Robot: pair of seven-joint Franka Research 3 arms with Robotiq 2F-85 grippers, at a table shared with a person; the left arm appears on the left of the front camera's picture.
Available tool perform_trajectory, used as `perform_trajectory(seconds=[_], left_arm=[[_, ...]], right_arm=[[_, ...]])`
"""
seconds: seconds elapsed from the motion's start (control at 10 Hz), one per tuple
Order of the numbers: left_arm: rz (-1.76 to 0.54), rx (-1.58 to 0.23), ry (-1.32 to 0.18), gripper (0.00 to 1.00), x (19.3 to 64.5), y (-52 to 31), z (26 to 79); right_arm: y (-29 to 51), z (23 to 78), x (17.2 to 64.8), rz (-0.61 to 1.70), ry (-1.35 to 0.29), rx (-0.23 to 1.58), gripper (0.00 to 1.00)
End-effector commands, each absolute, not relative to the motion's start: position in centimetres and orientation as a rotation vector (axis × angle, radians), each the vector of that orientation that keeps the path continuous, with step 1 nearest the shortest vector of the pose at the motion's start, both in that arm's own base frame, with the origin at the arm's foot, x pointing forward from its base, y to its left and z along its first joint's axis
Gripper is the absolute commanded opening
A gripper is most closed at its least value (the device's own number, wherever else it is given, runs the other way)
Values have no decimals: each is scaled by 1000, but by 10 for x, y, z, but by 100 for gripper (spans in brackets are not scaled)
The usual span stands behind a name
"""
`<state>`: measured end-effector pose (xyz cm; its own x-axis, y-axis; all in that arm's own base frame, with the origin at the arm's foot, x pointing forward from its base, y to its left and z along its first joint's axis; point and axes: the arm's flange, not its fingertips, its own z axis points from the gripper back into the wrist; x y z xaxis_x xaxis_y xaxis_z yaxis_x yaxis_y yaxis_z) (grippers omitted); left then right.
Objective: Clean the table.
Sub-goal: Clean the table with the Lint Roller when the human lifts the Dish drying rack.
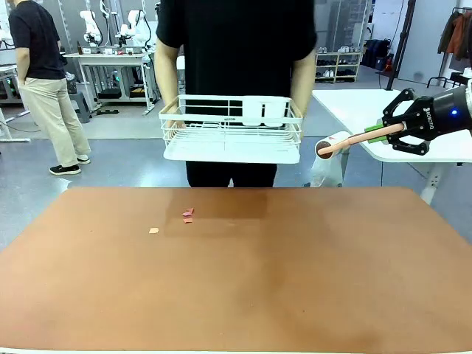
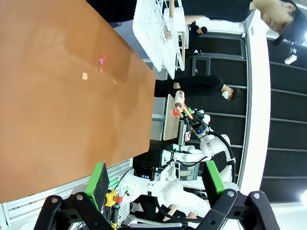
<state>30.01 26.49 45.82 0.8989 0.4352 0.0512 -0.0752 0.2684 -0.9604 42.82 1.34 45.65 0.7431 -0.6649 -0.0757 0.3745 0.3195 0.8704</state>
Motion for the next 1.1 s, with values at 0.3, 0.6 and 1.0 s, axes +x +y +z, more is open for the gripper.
perform_trajectory(seconds=[0.3,0.6,1.0], left_arm=[[346,-1261,-341,100,297,266,461],[346,-1261,-341,100,297,266,461],[346,-1261,-341,100,297,266,461]], right_arm=[[19,471,452,-494,-268,960,21],[68,476,544,-55,-90,825,21],[141,437,557,-18,-185,787,21]])
